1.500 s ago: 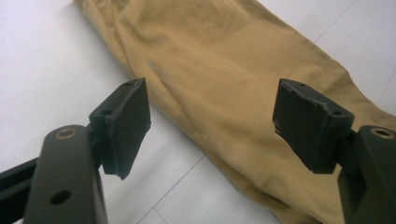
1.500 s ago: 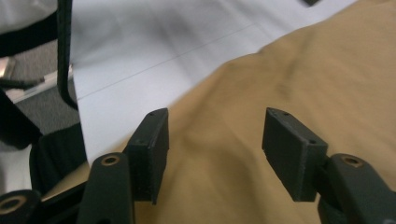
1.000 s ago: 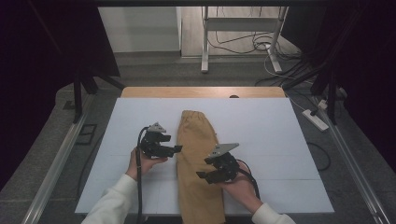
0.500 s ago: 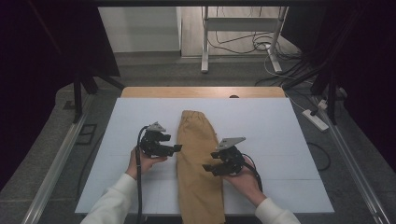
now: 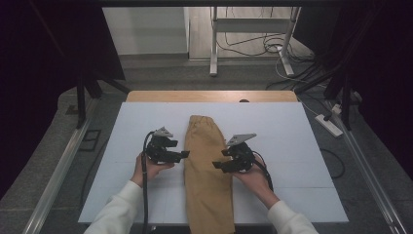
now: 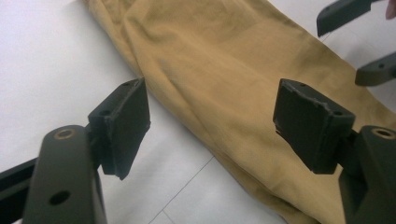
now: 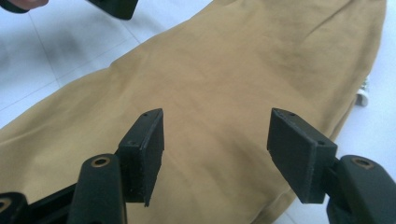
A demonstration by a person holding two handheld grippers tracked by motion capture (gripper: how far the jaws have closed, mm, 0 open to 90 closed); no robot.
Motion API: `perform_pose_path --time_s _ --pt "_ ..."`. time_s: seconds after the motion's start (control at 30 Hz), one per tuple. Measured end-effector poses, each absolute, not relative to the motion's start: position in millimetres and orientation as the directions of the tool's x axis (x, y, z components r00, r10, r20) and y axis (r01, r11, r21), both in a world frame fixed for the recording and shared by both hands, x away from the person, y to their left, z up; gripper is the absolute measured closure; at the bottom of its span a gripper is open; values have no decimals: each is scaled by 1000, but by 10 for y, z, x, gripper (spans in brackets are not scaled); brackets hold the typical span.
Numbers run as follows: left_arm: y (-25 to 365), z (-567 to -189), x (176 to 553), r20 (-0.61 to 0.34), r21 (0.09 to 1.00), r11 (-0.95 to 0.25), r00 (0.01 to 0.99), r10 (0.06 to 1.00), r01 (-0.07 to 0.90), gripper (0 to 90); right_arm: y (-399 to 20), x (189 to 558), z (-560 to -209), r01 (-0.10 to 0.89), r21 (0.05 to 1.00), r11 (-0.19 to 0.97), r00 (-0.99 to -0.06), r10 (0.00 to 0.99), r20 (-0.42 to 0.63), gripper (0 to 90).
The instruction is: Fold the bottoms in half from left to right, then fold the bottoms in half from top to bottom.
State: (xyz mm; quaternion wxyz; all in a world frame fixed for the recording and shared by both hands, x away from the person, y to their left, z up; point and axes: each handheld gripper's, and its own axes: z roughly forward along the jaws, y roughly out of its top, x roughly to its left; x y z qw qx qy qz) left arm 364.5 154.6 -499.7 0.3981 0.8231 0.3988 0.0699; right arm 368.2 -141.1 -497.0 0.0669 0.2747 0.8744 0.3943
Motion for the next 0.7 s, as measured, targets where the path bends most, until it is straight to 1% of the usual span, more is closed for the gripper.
perform_pose_path --time_s 0.37,0.7 --pt "1545 -5001 3662 -197 710 -369 673 713 599 261 -1422 3795 -4964 443 716 540 -828 553 95 360" --pt "1508 -5022 3788 -193 704 -377 673 714 602 259 -1449 3864 -4982 451 717 532 -821 563 99 360"
